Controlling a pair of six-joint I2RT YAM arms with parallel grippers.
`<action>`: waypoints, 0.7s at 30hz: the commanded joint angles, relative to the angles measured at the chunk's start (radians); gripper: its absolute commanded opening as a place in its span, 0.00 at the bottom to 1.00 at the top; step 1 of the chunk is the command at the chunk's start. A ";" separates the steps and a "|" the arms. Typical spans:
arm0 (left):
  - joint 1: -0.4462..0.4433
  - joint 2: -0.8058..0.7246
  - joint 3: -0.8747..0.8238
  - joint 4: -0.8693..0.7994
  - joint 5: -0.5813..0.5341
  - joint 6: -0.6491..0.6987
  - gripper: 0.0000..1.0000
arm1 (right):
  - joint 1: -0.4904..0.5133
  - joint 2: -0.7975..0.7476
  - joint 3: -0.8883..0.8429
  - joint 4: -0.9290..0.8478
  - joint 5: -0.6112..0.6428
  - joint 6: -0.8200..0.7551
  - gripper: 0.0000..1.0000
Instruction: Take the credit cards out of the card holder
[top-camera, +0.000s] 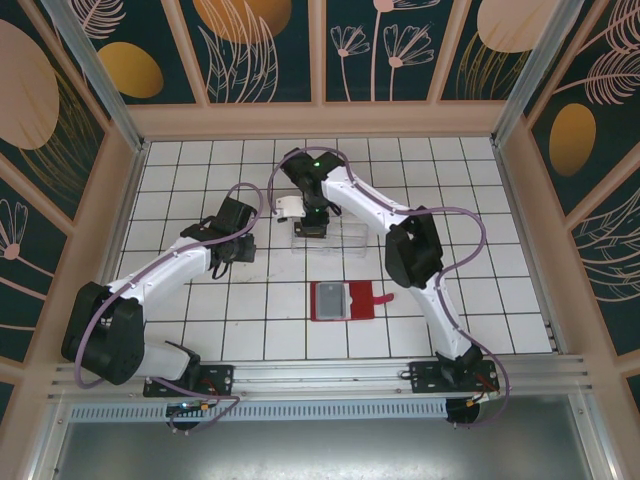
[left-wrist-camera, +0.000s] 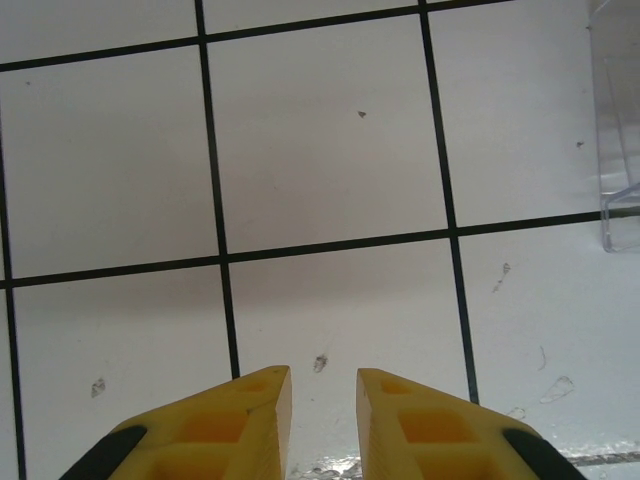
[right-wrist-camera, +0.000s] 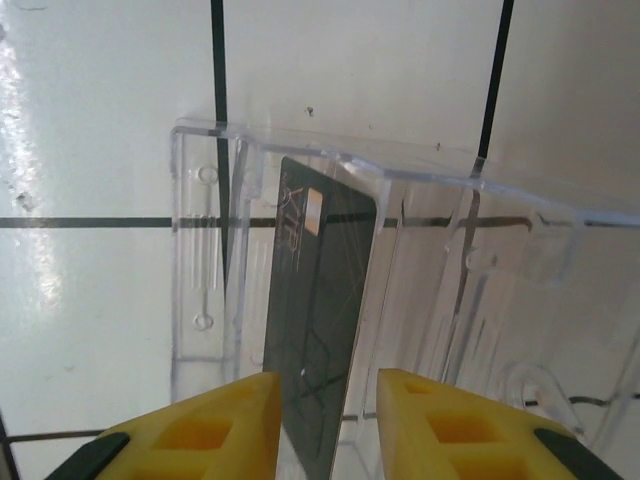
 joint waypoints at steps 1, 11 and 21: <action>0.009 -0.017 0.014 0.006 0.057 -0.009 0.25 | 0.010 -0.131 -0.058 0.044 -0.032 0.062 0.32; 0.009 -0.009 0.030 0.048 0.156 -0.063 0.25 | 0.027 -0.400 -0.469 0.346 -0.081 0.533 0.39; 0.009 0.021 0.031 0.188 0.226 -0.171 0.23 | 0.137 -0.648 -0.912 0.653 0.000 1.240 0.36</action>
